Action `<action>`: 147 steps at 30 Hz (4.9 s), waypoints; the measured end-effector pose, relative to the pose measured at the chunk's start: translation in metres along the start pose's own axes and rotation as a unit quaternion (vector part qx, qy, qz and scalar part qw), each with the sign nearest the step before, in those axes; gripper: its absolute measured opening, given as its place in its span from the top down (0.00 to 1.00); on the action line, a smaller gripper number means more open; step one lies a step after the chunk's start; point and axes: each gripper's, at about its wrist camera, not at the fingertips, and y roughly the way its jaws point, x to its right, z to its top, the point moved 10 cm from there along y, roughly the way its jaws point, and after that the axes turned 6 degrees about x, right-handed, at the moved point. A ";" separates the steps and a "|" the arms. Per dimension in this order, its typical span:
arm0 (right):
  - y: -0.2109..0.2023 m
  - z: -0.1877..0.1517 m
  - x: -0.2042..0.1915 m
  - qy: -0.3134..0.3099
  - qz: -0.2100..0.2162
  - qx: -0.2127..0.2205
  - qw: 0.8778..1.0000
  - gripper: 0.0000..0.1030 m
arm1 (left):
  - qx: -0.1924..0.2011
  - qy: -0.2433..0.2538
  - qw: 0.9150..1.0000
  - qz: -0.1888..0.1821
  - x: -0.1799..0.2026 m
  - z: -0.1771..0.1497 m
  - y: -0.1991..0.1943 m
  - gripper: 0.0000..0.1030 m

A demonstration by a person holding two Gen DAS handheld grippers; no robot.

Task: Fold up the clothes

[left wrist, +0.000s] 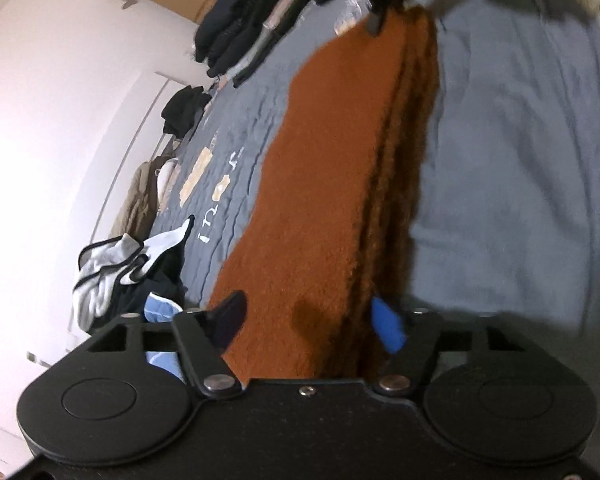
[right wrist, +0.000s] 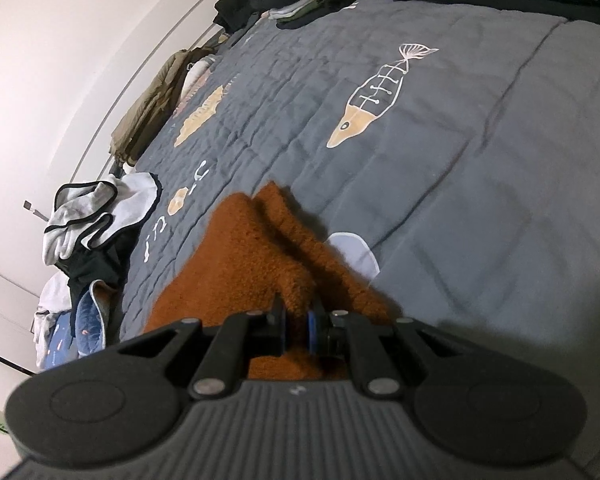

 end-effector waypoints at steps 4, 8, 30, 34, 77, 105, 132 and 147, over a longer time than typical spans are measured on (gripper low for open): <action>0.001 0.001 0.005 -0.004 -0.008 0.003 1.000 0.91 | -0.056 -0.002 0.998 0.011 -0.016 -0.028 0.002 0.58; 0.004 -0.003 0.009 -0.014 -0.017 -0.010 1.000 0.91 | -0.099 -0.007 0.995 -0.006 -0.024 -0.059 -0.001 0.59; -0.014 -0.006 -0.070 -0.150 0.089 -0.028 0.984 0.72 | -0.043 -0.654 0.741 -0.145 -0.106 -0.089 0.011 0.32; -0.001 -0.014 -0.055 -0.140 0.051 -0.056 0.987 0.72 | 0.005 -0.712 0.680 -0.177 -0.115 -0.086 0.014 0.52; 0.063 0.050 -0.073 -0.305 -0.040 -0.038 0.951 0.59 | 0.015 -0.698 0.684 -0.212 -0.097 -0.051 -0.005 0.27; 0.079 0.057 -0.085 -0.258 -0.049 -0.021 0.965 0.91 | 0.016 -0.706 0.687 -0.173 -0.114 -0.080 -0.006 0.26; 0.020 0.010 -0.072 -0.234 0.023 -0.083 0.968 0.70 | 0.051 -0.734 0.623 -0.265 -0.091 -0.075 0.008 0.23; 0.005 0.012 0.003 -0.252 -0.104 -0.075 0.959 0.63 | 0.013 -0.716 0.634 -0.291 -0.084 -0.075 -0.015 0.23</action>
